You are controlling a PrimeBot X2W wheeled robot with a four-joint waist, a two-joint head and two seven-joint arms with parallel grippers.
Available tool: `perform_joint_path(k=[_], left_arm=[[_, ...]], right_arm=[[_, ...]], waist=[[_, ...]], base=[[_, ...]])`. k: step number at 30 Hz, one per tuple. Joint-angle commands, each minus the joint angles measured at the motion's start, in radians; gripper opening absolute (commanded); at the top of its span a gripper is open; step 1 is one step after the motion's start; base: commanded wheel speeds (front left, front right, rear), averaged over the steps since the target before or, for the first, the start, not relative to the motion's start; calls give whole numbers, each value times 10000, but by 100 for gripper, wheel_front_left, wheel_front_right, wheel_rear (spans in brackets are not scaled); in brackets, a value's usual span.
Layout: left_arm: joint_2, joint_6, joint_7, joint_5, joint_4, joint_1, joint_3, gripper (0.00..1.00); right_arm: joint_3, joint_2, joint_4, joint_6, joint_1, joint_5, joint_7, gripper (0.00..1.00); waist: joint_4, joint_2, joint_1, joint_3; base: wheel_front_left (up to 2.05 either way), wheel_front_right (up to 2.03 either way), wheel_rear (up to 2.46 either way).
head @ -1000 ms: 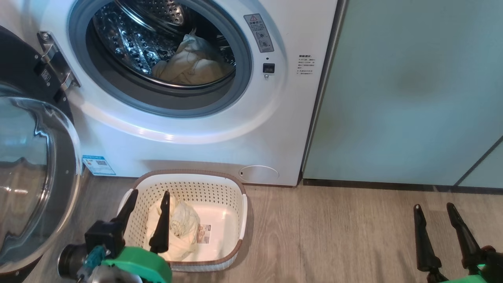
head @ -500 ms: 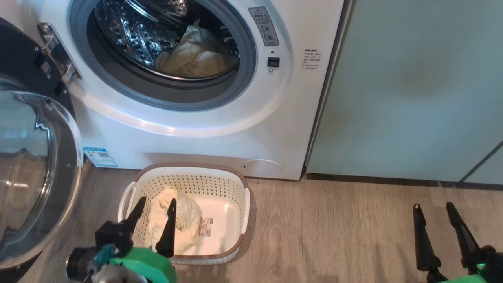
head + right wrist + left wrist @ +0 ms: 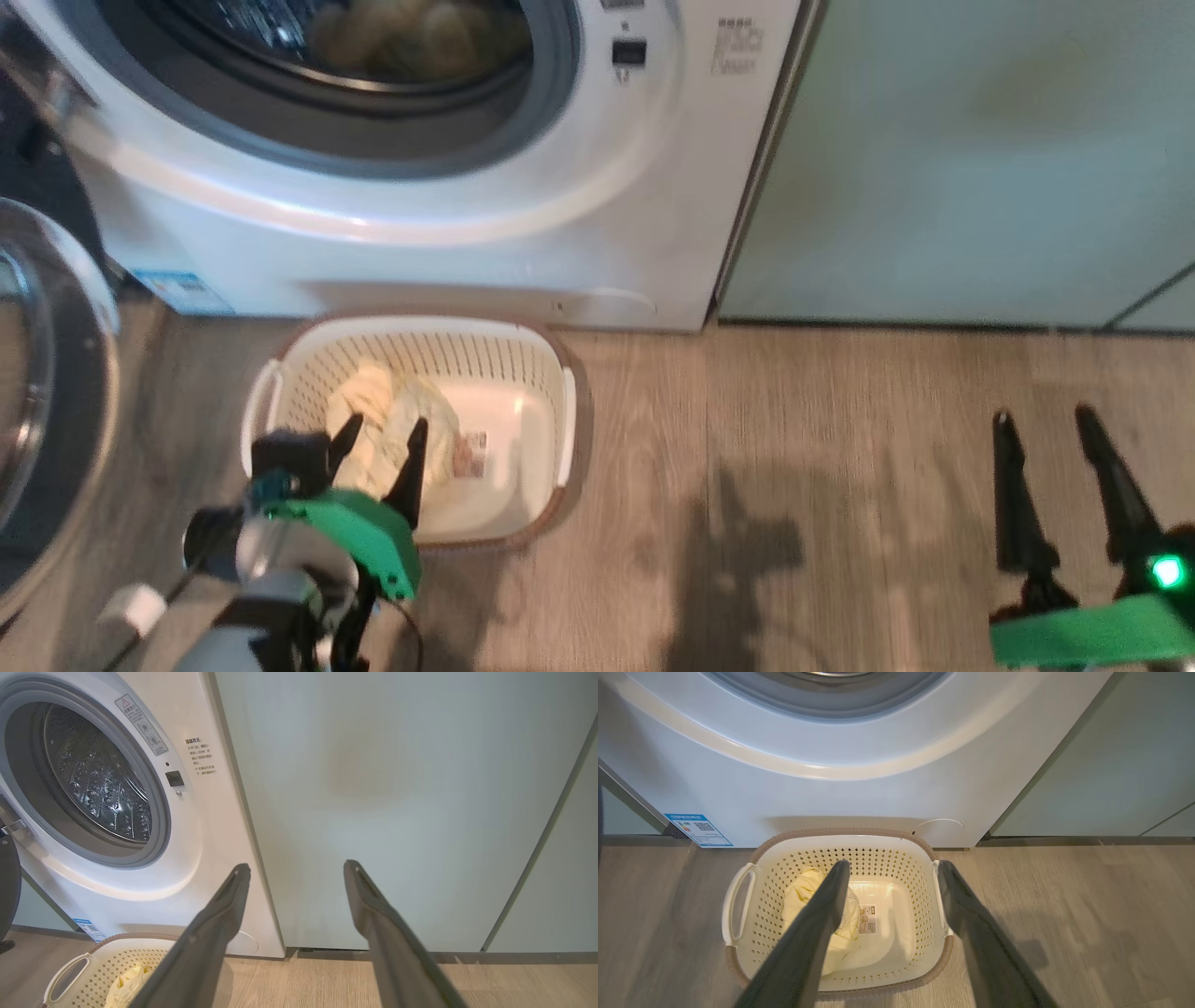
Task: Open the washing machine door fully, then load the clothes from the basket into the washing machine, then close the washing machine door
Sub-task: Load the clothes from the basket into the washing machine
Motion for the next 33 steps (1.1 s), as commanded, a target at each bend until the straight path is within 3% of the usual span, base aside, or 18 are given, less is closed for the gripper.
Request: perform_joint_path(k=[1, 16, 33], left_arm=[[101, -192, 15, -127, 347, -837, 323, 100], [-215, -1703, -77, -492, 5375, -4370, 136, 100], [130, -2375, -443, -1041, 8661, -7311, 353, 100]], right_arm=[[156, -112, -458, -29, -561, 98, -65, 100], [234, -112, -1081, -29, -1916, 285, -65, 100], [366, -112, -1698, -29, -2325, -18, -65, 100]], waist=[[-300, 0, -2, 1030], [-724, 0, -2, 4280], [-1119, 0, -2, 6692]], base=[[0, 0, 0], [0, 0, 0], [0, 0, 0]])
